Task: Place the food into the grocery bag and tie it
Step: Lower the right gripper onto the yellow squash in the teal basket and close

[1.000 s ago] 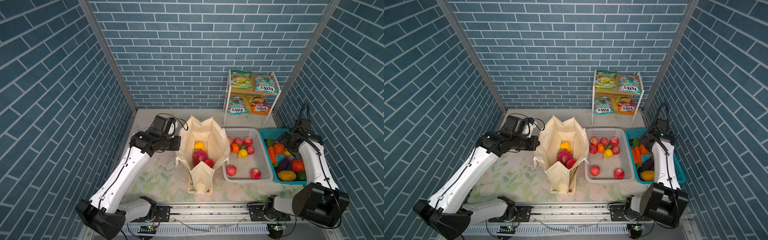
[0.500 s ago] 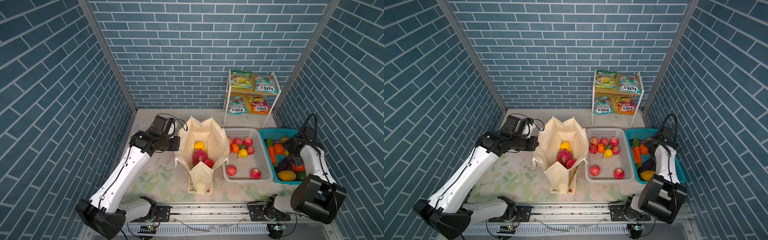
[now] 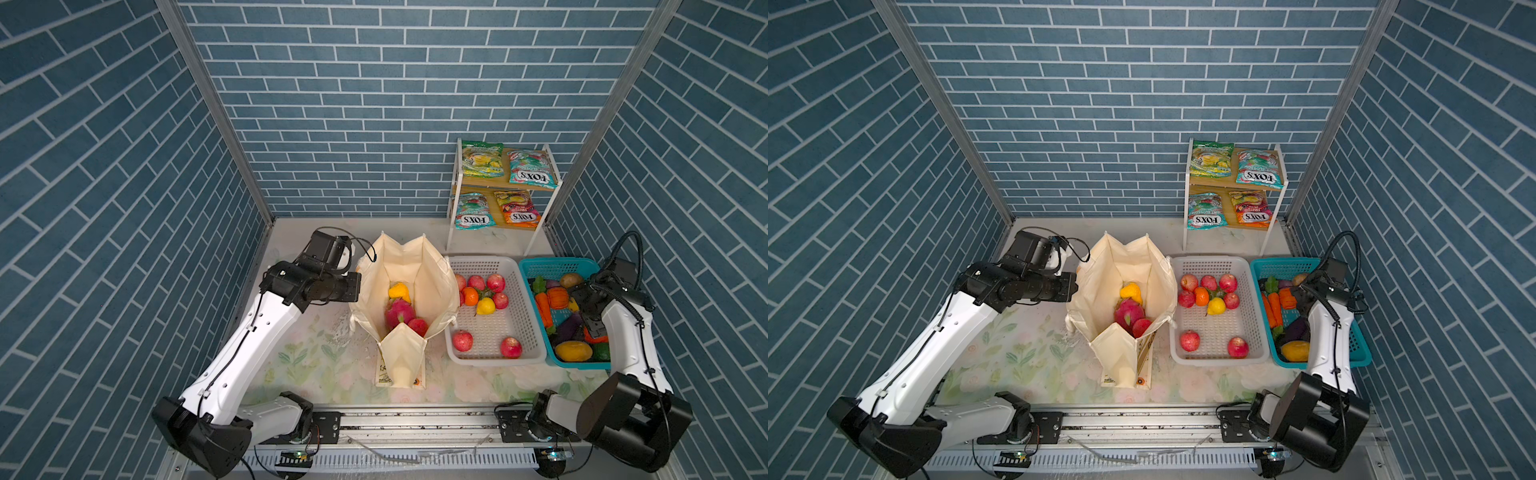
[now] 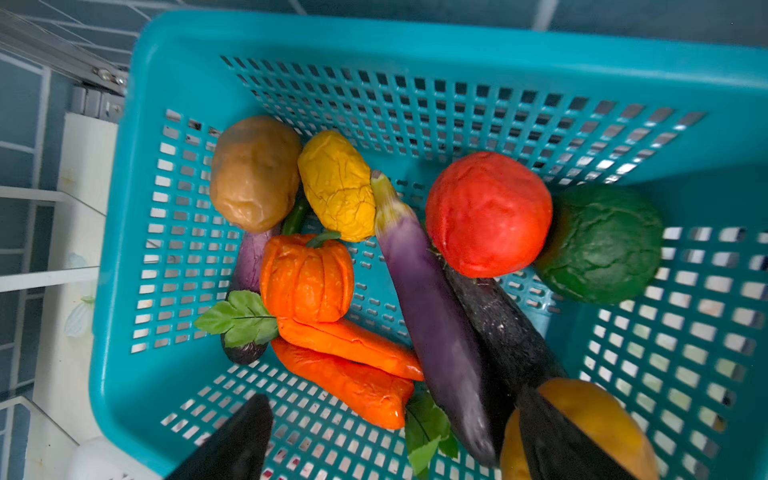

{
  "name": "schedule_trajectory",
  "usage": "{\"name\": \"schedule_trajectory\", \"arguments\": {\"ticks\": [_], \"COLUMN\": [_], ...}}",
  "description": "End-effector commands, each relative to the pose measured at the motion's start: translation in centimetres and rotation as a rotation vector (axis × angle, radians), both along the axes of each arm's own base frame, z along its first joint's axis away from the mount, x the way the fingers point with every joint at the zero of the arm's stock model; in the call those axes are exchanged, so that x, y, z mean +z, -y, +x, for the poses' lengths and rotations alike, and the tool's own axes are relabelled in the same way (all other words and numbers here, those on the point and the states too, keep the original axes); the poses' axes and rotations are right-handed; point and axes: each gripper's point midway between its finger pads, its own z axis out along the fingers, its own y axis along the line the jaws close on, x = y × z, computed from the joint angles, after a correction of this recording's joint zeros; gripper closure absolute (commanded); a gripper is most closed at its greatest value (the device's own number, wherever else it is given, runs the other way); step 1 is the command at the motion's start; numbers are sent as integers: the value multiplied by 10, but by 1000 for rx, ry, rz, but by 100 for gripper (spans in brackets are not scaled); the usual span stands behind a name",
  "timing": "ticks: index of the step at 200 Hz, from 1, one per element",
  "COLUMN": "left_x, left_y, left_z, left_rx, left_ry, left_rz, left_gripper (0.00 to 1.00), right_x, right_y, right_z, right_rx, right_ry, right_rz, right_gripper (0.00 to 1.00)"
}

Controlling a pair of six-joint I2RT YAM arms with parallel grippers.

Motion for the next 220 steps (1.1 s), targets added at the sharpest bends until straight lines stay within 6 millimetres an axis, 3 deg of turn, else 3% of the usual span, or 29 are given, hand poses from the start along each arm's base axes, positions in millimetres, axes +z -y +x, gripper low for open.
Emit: {"name": "schedule_trajectory", "arguments": {"ticks": [1,57,129,220], "left_x": [4,5,5,2], "left_y": [3,6,5,7], "left_z": [-3,-3,-7,-4], "left_rx": [-22,-28,-23,-24], "left_ry": [3,5,9,3], "left_rz": [-4,-15,-19,-19], "left_gripper": [100,100,100,100], "right_x": [0,-14,-40,-32], "right_y": [-5,-24,-35,-26], "right_z": [-29,-47,-52,-66], "right_rx": [-53,-37,13,21], "right_ry": [-69,-69,-110,-162], "right_rz": [15,75,121,43], "right_gripper": [7,7,10,4]}}
